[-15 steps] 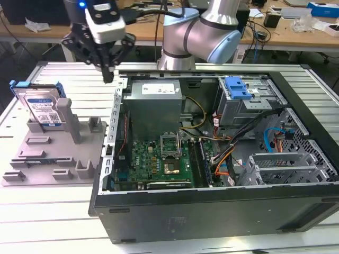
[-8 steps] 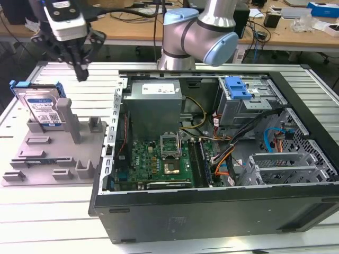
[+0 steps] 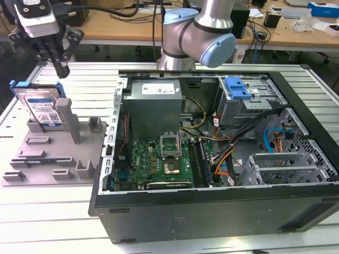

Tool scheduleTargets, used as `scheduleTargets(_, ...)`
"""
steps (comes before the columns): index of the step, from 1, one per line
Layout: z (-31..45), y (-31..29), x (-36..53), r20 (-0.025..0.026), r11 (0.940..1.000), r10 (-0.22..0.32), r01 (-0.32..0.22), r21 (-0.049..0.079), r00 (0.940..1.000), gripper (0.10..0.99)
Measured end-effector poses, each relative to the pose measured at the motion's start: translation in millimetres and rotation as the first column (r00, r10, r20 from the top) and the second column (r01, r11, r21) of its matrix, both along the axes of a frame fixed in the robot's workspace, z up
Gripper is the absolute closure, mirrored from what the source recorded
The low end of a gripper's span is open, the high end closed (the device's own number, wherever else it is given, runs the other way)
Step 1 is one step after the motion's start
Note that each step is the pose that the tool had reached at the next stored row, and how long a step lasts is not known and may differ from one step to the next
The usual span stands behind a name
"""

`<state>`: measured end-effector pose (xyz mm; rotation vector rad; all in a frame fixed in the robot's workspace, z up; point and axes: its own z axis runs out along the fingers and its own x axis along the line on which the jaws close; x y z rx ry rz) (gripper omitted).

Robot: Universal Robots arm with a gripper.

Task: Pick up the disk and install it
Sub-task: 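Reach for the disk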

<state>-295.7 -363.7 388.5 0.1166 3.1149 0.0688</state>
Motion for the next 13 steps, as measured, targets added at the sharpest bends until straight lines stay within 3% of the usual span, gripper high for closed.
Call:
scheduleTargets(7,-1.8,17.2,-37.3,-0.0006,1.0000,0.000,0.000,0.000,1.0000,0.980)
scheduleTargets(11,-2.5,28.8,-51.6,-0.0019,1.0000,0.000,0.000,0.000,1.0000,0.980)
scheduleTargets(13,-2.5,29.7,-52.6,-0.0021,1.0000,0.000,0.000,0.000,1.0000,0.980)
